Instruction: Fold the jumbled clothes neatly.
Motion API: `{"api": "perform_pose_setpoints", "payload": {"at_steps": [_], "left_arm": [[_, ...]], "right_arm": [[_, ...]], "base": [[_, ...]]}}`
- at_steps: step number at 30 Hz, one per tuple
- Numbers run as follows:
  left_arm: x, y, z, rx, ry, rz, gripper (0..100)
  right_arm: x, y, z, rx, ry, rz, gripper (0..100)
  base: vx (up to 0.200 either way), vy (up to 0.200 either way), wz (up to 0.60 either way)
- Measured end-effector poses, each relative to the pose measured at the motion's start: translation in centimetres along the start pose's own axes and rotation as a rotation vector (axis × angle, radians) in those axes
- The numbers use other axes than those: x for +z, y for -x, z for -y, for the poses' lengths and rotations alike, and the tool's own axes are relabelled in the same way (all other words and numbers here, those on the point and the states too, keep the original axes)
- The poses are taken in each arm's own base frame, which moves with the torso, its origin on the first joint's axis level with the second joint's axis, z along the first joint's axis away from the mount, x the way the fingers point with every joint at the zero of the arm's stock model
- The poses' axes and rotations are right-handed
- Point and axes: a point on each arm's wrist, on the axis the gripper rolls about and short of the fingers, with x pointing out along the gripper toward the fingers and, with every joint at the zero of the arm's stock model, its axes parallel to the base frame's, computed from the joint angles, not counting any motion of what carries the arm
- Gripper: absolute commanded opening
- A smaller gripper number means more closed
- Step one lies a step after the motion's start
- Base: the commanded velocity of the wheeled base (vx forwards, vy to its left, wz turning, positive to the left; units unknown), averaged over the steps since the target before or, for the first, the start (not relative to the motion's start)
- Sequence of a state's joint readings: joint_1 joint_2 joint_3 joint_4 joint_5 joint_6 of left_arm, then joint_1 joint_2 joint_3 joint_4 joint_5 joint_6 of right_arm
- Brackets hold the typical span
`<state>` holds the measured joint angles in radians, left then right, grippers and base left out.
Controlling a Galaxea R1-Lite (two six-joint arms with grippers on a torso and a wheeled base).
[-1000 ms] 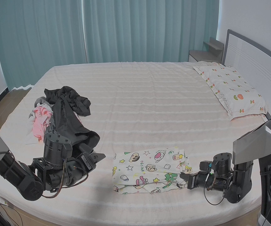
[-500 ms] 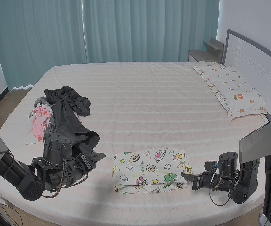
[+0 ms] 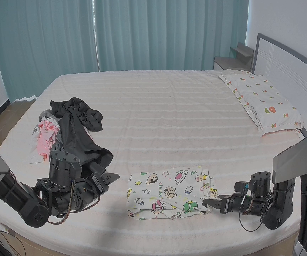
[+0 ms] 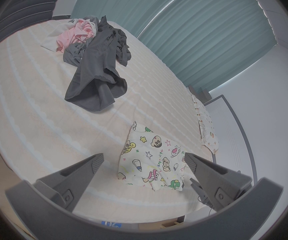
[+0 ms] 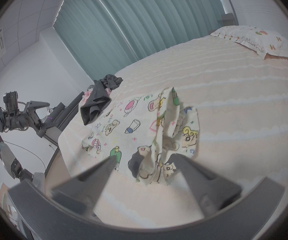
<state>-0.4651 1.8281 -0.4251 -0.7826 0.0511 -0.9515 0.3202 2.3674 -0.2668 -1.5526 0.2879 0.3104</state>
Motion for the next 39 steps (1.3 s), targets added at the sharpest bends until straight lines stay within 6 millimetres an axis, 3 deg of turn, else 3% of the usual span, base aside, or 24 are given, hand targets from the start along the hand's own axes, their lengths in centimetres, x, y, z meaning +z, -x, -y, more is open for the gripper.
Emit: {"api": "perform_pose_setpoints", "payload": {"at_steps": [6,14,18,26,39], "left_arm": [[0.0,0.0,0.0,0.001,0.001,0.000,100],[0.0,-0.1,-0.1,0.002,0.003,-0.004,100],[0.0,-0.1,-0.1,0.004,0.003,-0.005,100],[-0.1,-0.2,-0.2,0.007,0.003,-0.009,100],[-0.2,-0.5,-0.3,0.018,0.003,-0.014,100]], "right_arm": [[3.1,-0.8,-0.2,0.027,0.018,0.123,100],[7.1,-2.7,-0.9,0.105,-0.076,0.155,100],[8.0,-4.0,-1.2,0.147,-0.123,0.152,100],[7.5,-6.9,-0.2,0.130,-0.181,0.073,100],[5.5,-9.1,1.2,0.110,-0.196,0.027,100]], "base": [[0.000,0.000,0.00],[0.000,0.000,0.00],[0.000,0.000,0.00],[0.000,0.000,0.00],[0.000,0.000,0.00]]}}
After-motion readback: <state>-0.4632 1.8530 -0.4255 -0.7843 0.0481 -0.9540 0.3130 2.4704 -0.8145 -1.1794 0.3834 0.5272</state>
